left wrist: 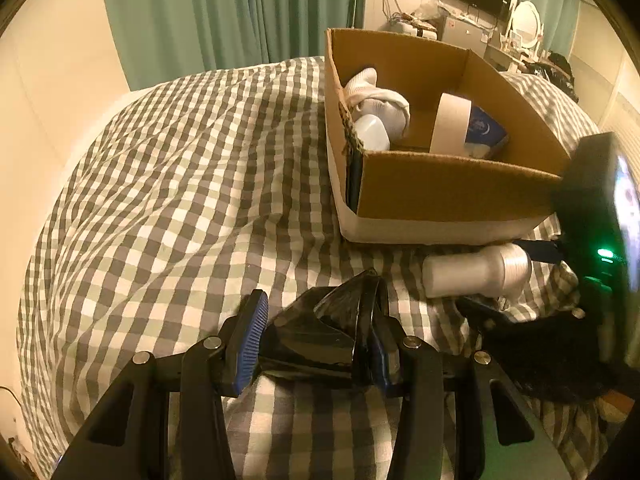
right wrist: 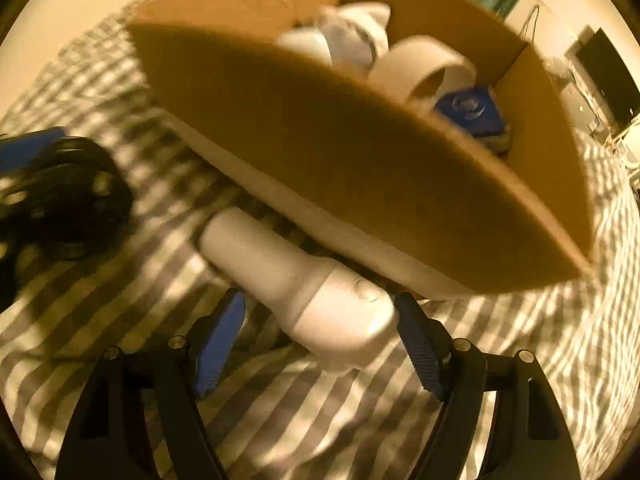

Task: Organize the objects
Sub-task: 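Grasp the white plastic bottle with the right tool while the left tool holds the pouch, then carry the black pouch and white bottle over the box with both tools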

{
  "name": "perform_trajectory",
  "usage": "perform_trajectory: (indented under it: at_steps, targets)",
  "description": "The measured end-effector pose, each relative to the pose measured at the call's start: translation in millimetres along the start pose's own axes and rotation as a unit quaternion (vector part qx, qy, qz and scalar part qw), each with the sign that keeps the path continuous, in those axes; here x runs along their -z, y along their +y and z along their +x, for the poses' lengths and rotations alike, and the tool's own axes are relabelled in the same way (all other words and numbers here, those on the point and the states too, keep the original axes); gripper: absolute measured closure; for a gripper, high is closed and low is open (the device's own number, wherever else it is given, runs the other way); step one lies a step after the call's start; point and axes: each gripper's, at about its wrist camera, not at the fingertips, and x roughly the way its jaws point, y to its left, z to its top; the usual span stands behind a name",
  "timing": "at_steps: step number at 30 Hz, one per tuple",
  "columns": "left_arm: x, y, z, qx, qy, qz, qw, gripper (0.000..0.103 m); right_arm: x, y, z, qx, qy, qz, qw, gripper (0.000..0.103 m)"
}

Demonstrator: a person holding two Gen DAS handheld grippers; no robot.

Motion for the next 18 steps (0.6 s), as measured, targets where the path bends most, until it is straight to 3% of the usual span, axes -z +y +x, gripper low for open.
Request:
perform_trajectory:
  at_steps: [3,10,18]
  targets:
    - [1,-3,1,-0.005,0.003,0.005,1.0,0.056,-1,5,3,0.018,-0.001,-0.01,1.0,0.044]
    - [4,-6,-2,-0.012,0.0,0.013,0.9998,0.056,8,3,-17,0.018,-0.031,0.005,0.999,0.045]
    - [5,-20,-31,-0.012,-0.033,0.032,0.9989,0.056,19,-8,-69,0.008,-0.08,0.043,0.996,0.045]
